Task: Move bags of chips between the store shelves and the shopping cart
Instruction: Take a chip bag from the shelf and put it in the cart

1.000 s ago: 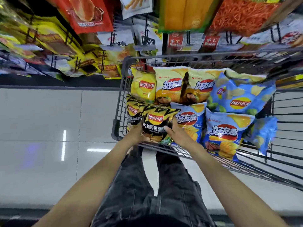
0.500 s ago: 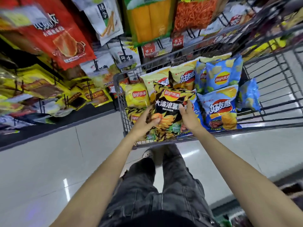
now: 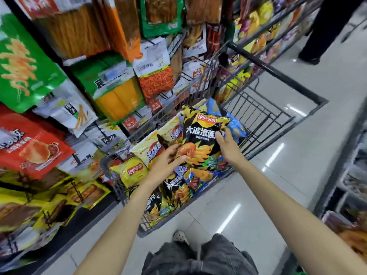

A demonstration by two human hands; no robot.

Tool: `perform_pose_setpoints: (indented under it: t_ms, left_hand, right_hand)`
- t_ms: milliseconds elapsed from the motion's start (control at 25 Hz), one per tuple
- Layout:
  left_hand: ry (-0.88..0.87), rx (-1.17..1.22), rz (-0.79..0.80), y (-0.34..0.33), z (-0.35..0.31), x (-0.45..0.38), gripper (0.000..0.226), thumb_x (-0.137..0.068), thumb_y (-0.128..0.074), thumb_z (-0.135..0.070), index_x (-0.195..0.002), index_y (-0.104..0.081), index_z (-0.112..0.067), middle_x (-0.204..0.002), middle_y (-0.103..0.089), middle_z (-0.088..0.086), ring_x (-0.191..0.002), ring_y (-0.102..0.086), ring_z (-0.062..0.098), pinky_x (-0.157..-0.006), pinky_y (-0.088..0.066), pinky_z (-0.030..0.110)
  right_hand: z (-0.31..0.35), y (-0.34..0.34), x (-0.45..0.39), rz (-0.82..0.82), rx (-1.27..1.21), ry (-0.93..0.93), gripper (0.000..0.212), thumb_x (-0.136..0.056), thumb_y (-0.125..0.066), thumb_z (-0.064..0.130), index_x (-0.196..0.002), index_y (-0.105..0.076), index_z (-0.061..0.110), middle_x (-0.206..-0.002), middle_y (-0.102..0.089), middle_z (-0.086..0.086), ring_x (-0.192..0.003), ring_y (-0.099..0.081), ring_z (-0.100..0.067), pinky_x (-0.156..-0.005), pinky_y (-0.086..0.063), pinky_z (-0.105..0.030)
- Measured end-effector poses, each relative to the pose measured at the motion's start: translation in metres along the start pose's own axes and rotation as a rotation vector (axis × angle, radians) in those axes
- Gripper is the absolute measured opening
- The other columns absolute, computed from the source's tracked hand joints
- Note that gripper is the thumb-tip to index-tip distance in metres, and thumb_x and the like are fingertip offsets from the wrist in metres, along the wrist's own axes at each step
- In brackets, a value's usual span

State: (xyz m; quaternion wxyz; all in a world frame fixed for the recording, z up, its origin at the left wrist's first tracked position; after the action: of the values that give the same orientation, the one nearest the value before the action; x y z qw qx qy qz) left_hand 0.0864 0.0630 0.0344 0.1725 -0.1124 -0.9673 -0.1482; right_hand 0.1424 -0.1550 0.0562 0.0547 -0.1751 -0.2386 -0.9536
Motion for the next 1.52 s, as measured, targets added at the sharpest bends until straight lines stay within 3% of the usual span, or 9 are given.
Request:
perform_pose_setpoints:
  t_ms: [200, 360, 520, 640, 760, 920, 1160, 1400, 1520]
  left_hand:
    - [-0.109, -0.036, 0.118, -0.063, -0.063, -0.044, 0.054, -0.089, -0.064, -0.044, -0.138, -0.044, -0.035, -0.13, -0.05, -0.012, -0.128, -0.047, 0.006, -0.104, -0.04, 0.024]
    - [-0.204, -0.058, 0.203, -0.147, -0.12, -0.059, 0.037, -0.095, -0.062, -0.028, -0.128, -0.047, -0.034, -0.113, -0.05, -0.028, -0.1, -0.051, -0.019, -0.087, -0.043, 0.007]
    - [-0.285, -0.1, 0.26, -0.248, -0.169, -0.076, 0.032, -0.096, -0.063, -0.018, -0.124, -0.051, -0.029, -0.104, -0.059, -0.024, -0.081, -0.059, -0.021, -0.075, -0.045, 0.006]
    - [-0.324, -0.108, 0.33, -0.334, -0.202, -0.085, 0.035, -0.096, -0.061, -0.013, -0.128, -0.051, -0.02, -0.107, -0.061, -0.014, -0.077, -0.062, -0.016, -0.071, -0.046, 0.006]
    - [-0.333, -0.13, 0.413, -0.403, -0.227, -0.101, 0.043, -0.096, -0.063, -0.023, -0.136, -0.049, -0.015, -0.114, -0.062, -0.007, -0.088, -0.063, -0.013, -0.079, -0.049, 0.009]
    - [-0.345, -0.154, 0.492, -0.49, -0.26, -0.133, 0.057, -0.085, -0.064, -0.055, -0.135, -0.055, -0.029, -0.127, -0.063, 0.002, -0.111, -0.063, 0.008, -0.095, -0.052, 0.029]
    - [-0.366, -0.186, 0.546, -0.569, -0.313, -0.203, 0.055, -0.09, -0.054, -0.058, -0.137, -0.053, -0.029, -0.126, -0.064, -0.002, -0.108, -0.065, 0.004, -0.096, -0.053, 0.029]
    - [-0.353, -0.161, 0.571, -0.626, -0.374, -0.32, 0.064, -0.085, -0.056, -0.069, -0.137, -0.053, -0.032, -0.126, -0.064, -0.005, -0.11, -0.065, 0.005, -0.1, -0.052, 0.035]
    - [-0.324, -0.147, 0.547, -0.642, -0.416, -0.393, 0.053, -0.093, -0.055, -0.058, -0.138, -0.053, -0.03, -0.125, -0.064, -0.008, -0.105, -0.065, -0.002, -0.102, -0.051, 0.032]
  right_hand:
    - [-0.008, 0.102, 0.025, -0.198, -0.038, 0.023, 0.065, -0.104, -0.033, 0.05, -0.155, -0.016, 0.014, -0.157, -0.033, -0.008, -0.142, -0.035, -0.026, -0.113, -0.029, -0.035]
    - [-0.045, 0.193, 0.051, -0.341, -0.099, -0.013, 0.076, -0.081, -0.032, 0.074, -0.141, -0.033, 0.027, -0.14, -0.053, -0.003, -0.126, -0.052, -0.031, -0.106, -0.041, -0.052]
    - [-0.085, 0.292, 0.085, -0.432, -0.134, -0.031, 0.045, -0.104, -0.034, 0.044, -0.141, -0.032, 0.018, -0.125, -0.05, 0.007, -0.114, -0.047, -0.017, -0.091, -0.035, -0.026]
    - [-0.131, 0.37, 0.101, -0.507, -0.105, -0.065, 0.046, -0.105, -0.033, 0.041, -0.144, -0.029, 0.017, -0.116, -0.051, 0.004, -0.107, -0.05, -0.019, -0.082, -0.032, -0.028]
    - [-0.174, 0.434, 0.111, -0.569, -0.086, -0.06, 0.052, -0.105, -0.034, 0.043, -0.147, -0.026, 0.015, -0.13, -0.054, -0.006, -0.125, -0.05, -0.03, -0.089, -0.034, -0.032]
    - [-0.221, 0.517, 0.115, -0.645, -0.095, -0.116, 0.055, -0.106, -0.034, 0.04, -0.151, -0.022, 0.01, -0.148, -0.043, -0.014, -0.137, -0.038, -0.035, -0.093, -0.031, -0.033]
    - [-0.262, 0.605, 0.07, -0.705, -0.144, -0.085, 0.055, -0.105, -0.033, 0.043, -0.152, -0.023, 0.016, -0.152, -0.041, -0.005, -0.139, -0.038, -0.026, -0.102, -0.029, -0.031]
    - [-0.275, 0.707, -0.033, -0.718, -0.124, -0.112, 0.055, -0.102, -0.034, 0.048, -0.148, -0.029, 0.019, -0.145, -0.047, -0.005, -0.135, -0.044, -0.027, -0.11, -0.034, -0.042]
    - [-0.258, 0.761, -0.102, -0.699, -0.093, -0.115, 0.052, -0.104, -0.032, 0.046, -0.148, -0.029, 0.019, -0.136, -0.049, 0.002, -0.13, -0.045, -0.019, -0.107, -0.035, -0.039]
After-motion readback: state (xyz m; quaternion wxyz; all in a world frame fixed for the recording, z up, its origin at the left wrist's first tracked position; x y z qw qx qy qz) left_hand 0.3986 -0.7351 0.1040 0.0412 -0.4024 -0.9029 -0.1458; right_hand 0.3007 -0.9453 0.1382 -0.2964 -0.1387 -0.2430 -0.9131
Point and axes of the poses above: each hand's wrist, its own x-axis away from the middle knuckle, its own y-axis out of the back of the hand, z = x × y, the point moved 3 cm from there along -x, towards the middle knuckle
